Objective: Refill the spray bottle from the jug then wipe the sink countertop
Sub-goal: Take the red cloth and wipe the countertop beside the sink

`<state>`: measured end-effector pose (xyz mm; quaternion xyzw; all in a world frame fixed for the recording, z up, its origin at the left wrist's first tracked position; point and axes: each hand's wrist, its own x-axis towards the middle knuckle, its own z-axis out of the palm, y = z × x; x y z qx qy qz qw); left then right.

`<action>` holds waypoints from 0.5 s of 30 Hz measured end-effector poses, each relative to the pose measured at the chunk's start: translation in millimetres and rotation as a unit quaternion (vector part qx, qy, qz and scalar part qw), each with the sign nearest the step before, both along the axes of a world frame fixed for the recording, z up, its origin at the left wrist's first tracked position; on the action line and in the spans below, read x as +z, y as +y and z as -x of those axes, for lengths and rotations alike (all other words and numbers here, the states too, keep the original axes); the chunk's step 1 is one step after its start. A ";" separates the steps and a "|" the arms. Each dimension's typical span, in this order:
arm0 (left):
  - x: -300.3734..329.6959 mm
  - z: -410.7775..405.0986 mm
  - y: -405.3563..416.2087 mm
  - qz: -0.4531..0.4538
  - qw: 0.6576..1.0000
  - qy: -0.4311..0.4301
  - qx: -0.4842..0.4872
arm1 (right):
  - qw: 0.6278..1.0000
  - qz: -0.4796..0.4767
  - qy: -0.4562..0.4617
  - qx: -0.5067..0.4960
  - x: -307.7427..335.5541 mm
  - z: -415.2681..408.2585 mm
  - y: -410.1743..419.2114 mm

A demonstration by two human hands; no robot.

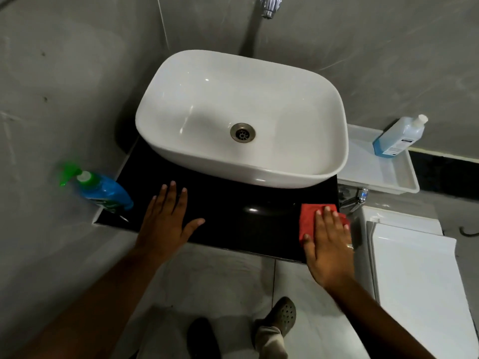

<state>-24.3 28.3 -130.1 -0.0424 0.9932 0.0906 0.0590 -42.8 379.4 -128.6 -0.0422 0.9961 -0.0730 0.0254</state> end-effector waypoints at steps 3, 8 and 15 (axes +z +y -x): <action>-2.7 -0.8 -0.9 0.009 1.000 0.004 -0.001 | 0.980 0.035 -0.009 -0.198 -4.3 17.6 -61.4; -5.4 -1.4 -1.4 0.007 1.000 0.012 -0.009 | 0.994 0.059 -0.010 -0.095 -6.8 19.5 -164.2; -4.5 -3.9 -0.2 0.013 1.000 0.022 -0.015 | 0.964 0.032 -0.009 0.265 -7.3 -30.7 -80.2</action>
